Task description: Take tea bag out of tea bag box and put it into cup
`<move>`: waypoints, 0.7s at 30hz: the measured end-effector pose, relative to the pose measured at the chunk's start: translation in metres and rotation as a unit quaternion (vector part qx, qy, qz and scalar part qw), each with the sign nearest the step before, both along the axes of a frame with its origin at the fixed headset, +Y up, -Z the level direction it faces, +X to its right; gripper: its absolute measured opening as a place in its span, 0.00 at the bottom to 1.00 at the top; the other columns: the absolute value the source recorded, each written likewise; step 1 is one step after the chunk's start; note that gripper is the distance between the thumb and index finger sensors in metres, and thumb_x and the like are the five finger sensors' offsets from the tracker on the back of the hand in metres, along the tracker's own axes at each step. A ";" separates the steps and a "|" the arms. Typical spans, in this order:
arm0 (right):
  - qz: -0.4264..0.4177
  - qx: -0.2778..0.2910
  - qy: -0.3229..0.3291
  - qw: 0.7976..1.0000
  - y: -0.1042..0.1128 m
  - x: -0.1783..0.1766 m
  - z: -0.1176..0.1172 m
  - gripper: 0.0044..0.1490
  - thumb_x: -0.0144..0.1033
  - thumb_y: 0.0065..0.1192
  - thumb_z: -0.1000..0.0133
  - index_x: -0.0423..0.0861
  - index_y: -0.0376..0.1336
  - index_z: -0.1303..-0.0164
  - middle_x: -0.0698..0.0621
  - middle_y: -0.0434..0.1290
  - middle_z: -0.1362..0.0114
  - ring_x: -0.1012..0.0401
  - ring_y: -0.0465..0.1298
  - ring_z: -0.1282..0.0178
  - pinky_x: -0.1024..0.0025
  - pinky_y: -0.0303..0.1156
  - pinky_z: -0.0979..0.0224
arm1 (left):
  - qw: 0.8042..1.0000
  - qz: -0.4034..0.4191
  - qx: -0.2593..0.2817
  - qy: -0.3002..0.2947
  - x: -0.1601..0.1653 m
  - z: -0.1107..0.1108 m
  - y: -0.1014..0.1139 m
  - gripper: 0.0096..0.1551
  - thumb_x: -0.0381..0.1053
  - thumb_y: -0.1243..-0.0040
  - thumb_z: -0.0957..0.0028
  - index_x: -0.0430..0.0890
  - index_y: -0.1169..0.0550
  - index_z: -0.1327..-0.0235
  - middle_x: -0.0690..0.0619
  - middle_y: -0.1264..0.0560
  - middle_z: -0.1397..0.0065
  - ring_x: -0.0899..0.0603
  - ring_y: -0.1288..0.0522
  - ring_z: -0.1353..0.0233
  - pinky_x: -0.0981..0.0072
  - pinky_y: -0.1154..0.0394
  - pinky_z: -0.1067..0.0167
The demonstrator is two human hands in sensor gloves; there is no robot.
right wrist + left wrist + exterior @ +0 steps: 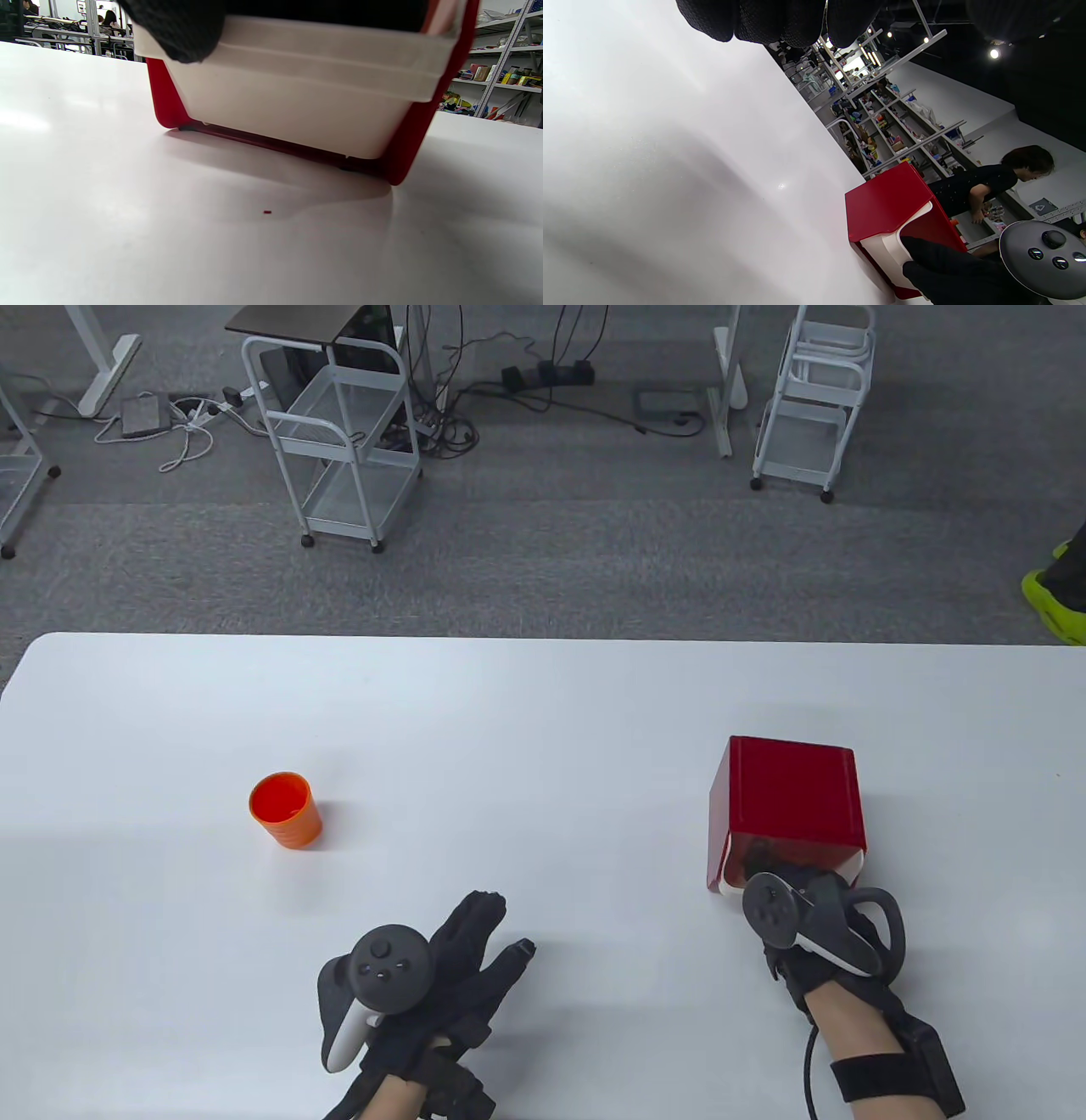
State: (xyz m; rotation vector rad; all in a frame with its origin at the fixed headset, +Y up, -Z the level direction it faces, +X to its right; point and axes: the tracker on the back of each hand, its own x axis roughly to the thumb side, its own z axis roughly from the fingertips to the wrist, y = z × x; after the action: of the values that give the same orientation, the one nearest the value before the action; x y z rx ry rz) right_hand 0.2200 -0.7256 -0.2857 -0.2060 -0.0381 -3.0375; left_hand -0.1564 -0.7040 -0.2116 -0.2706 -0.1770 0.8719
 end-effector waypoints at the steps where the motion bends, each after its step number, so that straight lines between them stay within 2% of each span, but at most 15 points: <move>1: -0.001 -0.001 0.002 1.000 0.000 0.000 0.001 0.29 0.40 0.63 0.47 0.47 0.64 0.34 0.41 0.71 0.30 0.42 0.74 0.36 0.44 0.66 0.28 | 1.000 0.000 0.000 0.000 0.000 0.000 0.000 0.52 0.80 0.59 0.49 0.52 0.40 0.15 0.45 0.45 0.08 0.34 0.43 0.13 0.45 0.39 0.20; 21: 0.018 -0.024 0.049 0.998 0.005 -0.004 0.027 0.30 0.41 0.65 0.48 0.47 0.66 0.36 0.42 0.74 0.33 0.44 0.76 0.41 0.51 0.71 0.35 | 1.000 0.002 0.000 -0.004 0.000 0.000 -0.001 0.52 0.80 0.59 0.49 0.52 0.40 0.16 0.45 0.45 0.08 0.34 0.43 0.13 0.45 0.40 0.20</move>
State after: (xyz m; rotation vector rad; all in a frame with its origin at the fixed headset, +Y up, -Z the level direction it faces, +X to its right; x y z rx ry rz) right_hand 0.2159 -0.7204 -0.2584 -0.3545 -0.1054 -2.9879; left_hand -0.1561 -0.7047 -0.2116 -0.2733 -0.1850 0.8757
